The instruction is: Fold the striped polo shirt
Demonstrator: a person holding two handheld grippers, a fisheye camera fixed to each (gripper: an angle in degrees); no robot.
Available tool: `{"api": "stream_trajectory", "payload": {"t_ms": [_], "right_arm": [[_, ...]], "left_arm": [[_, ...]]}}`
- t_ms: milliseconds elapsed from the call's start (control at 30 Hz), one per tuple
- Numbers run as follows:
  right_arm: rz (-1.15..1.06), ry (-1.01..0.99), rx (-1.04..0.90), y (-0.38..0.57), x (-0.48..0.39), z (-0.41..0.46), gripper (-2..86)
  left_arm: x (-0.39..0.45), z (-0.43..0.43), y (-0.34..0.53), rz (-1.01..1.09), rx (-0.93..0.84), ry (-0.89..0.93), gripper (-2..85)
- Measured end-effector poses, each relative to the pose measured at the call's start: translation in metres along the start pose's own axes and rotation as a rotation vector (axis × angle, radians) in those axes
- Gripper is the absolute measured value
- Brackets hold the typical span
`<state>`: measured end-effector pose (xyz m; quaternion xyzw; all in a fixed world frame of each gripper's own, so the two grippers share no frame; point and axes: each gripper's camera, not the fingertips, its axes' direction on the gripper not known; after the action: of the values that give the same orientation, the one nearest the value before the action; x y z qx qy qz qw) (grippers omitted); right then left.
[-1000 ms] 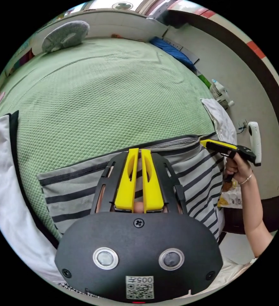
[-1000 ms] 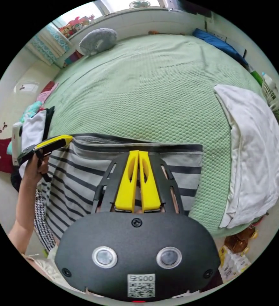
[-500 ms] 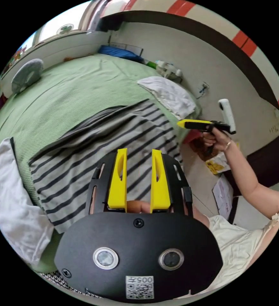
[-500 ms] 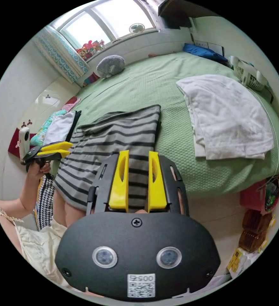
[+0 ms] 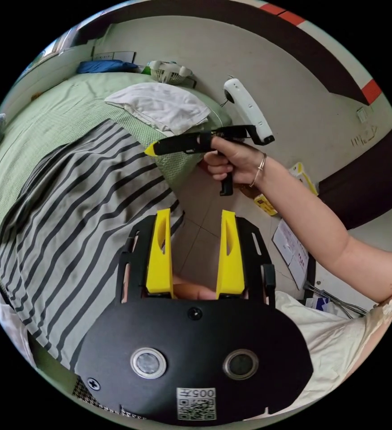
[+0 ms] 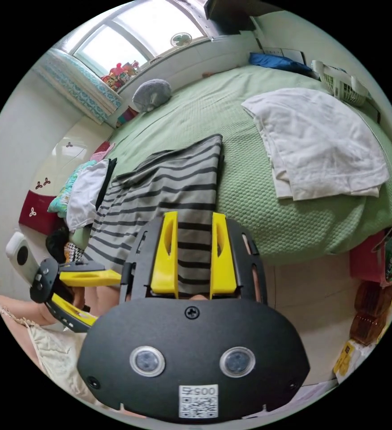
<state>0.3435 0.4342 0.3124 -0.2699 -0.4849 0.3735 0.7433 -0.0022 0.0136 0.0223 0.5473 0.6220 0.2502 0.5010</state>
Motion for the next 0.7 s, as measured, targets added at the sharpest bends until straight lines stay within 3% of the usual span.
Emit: {"api": "stream_trajectory", "payload": {"t_ms": [500,700], "right_arm": [[-0.031,0.182,-0.175,-0.110,-0.021,0.055,10.5],[-0.090,0.142,-0.126,-0.113,-0.041,0.042,-0.1]], "left_arm": [[0.007,0.025,0.002,-0.044,-0.005,0.062,16.2],[-0.009,0.018,0.010,-0.075,-0.001,0.030,15.9]]}}
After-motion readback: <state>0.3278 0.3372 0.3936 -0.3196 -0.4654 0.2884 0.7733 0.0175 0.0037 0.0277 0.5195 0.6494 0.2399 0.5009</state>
